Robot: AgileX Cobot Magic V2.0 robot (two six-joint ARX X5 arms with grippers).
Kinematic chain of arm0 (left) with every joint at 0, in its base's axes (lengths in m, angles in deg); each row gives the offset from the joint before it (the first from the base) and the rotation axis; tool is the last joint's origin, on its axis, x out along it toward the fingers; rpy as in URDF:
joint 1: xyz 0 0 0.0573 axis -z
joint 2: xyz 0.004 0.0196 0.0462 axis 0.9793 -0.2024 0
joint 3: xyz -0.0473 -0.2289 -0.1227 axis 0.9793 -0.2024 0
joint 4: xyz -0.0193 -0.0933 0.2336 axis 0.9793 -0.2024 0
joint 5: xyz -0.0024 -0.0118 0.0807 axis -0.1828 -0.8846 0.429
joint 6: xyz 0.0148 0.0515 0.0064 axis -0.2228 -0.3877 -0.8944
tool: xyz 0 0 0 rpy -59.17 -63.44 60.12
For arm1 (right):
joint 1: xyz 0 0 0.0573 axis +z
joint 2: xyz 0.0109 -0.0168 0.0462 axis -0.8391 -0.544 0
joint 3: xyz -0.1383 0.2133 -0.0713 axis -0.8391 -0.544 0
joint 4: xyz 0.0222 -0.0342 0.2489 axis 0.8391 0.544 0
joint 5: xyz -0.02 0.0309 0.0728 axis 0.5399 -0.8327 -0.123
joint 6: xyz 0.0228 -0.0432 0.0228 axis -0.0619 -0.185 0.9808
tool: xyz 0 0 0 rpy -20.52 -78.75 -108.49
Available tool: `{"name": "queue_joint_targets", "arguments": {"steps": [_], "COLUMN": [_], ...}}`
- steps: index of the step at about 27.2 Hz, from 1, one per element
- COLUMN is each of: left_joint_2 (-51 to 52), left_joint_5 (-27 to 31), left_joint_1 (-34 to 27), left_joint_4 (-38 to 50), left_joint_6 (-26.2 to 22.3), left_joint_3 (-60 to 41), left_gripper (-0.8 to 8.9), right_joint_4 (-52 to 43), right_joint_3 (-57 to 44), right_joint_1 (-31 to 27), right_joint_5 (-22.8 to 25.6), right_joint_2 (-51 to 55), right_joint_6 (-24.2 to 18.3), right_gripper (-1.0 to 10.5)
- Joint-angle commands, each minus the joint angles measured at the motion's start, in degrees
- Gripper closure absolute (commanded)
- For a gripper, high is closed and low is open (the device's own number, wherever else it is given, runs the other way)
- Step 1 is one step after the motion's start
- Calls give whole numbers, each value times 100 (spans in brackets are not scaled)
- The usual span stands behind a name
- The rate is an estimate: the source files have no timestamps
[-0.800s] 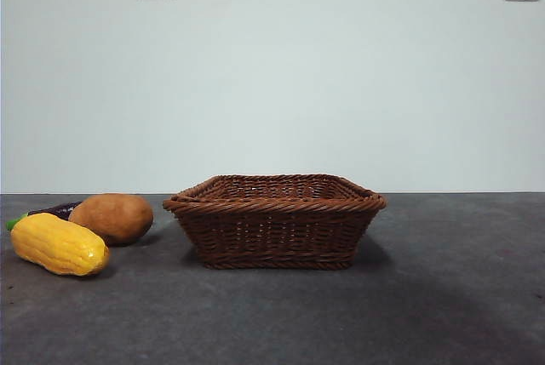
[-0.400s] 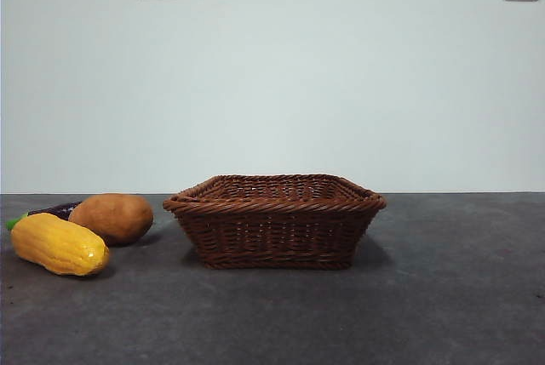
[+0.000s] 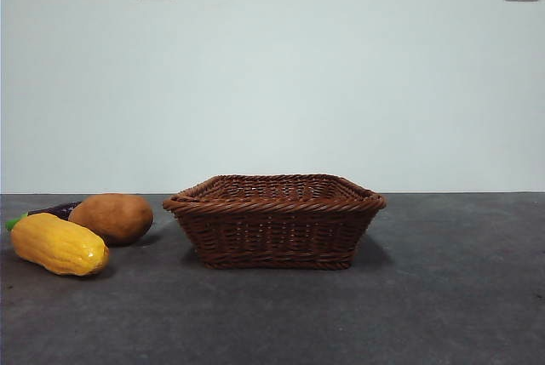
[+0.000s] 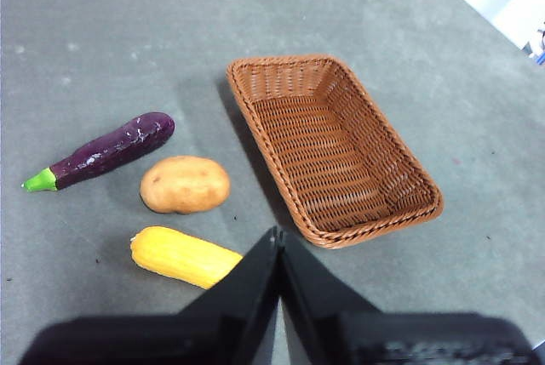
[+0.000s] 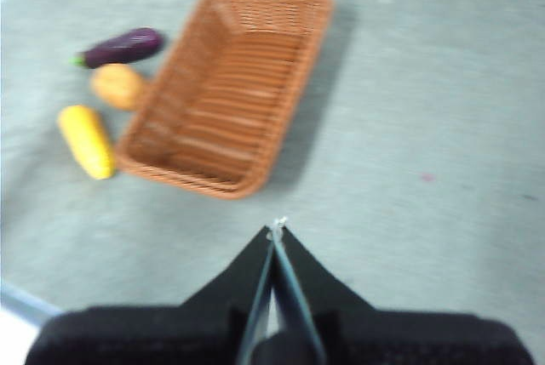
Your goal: Help me put the vegetables on the table into the basket
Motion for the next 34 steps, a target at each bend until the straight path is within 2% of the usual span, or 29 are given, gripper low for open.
{"name": "queue_joint_targets", "arguments": {"steps": [1, 3, 4, 6, 7, 14, 20, 27, 34], "left_joint_2": [-66, -122, -155, -212, -247, -595, -879, -1086, -1156], "left_joint_5": [-7, -7, -4, -4, -4, -4, -4, 0, 15], "left_joint_1": [4, 4, 4, 4, 4, 4, 2, 4, 2], "left_joint_4": [44, 46, 48, 48, 46, 173, 396, 435, 433], "left_joint_6": [-68, -63, -63, -61, -35, -20, 90, 90, 90], "left_joint_3": [7, 7, 7, 7, 7, 9, 9, 9, 9], "left_gripper": [657, 285, 158, 145, 145, 145, 146, 146, 146], "right_joint_4": [-28, -26, -13, 2, 20, -105, -953, -1467, -1915], "right_joint_3": [33, 35, 46, 81, 101, 439, 964, 2046, 2855], "right_joint_1": [7, 7, 7, 7, 7, 9, 442, 1274, 1687], "right_joint_5": [-109, -114, -114, -118, -120, -302, -258, 538, 1093], "right_joint_2": [7, -22, -28, -96, -125, -702, -2155, -4708, -6623], "right_joint_6": [-68, -63, -50, -37, 7, 129, 483, 658, 837], "right_gripper": [920, 725, 578, 365, 351, 351, 352, 352, 360]}}
